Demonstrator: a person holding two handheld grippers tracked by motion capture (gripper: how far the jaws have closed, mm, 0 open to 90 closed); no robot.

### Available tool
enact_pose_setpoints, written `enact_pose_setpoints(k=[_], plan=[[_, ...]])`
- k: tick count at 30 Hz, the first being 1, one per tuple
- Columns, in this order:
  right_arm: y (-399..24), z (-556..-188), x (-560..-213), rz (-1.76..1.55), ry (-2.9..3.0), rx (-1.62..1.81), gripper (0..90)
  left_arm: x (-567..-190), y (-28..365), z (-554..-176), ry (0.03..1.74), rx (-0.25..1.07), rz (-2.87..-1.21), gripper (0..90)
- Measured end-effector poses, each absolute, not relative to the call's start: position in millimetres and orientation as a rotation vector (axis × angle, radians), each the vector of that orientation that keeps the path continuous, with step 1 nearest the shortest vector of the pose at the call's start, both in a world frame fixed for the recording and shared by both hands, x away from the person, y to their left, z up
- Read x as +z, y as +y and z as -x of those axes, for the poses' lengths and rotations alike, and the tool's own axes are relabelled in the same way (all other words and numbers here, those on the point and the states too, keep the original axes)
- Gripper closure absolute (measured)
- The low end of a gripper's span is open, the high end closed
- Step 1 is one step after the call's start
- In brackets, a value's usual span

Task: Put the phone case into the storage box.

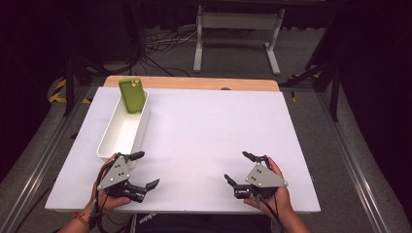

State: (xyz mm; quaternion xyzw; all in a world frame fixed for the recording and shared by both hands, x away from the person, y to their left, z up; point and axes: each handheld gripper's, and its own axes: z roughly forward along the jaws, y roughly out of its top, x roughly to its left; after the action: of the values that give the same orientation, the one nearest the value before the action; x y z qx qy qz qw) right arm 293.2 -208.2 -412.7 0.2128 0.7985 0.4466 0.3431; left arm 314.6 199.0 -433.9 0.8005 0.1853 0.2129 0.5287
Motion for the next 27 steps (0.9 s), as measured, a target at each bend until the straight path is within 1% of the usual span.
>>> enact_pose_setpoints(k=[13, 27], plan=[[-206.9, -291.2, -410.8, -0.551, 2.058, 1.146, 14.6, -436.4, 199.1, -312.4, 0.432, 0.53, -1.924, 3.6], [-207.2, -291.7, -410.7, -0.566, 2.04, 1.141, 15.1, -438.0, 198.2, -313.9, 0.441, 0.513, -1.916, 3.9]])
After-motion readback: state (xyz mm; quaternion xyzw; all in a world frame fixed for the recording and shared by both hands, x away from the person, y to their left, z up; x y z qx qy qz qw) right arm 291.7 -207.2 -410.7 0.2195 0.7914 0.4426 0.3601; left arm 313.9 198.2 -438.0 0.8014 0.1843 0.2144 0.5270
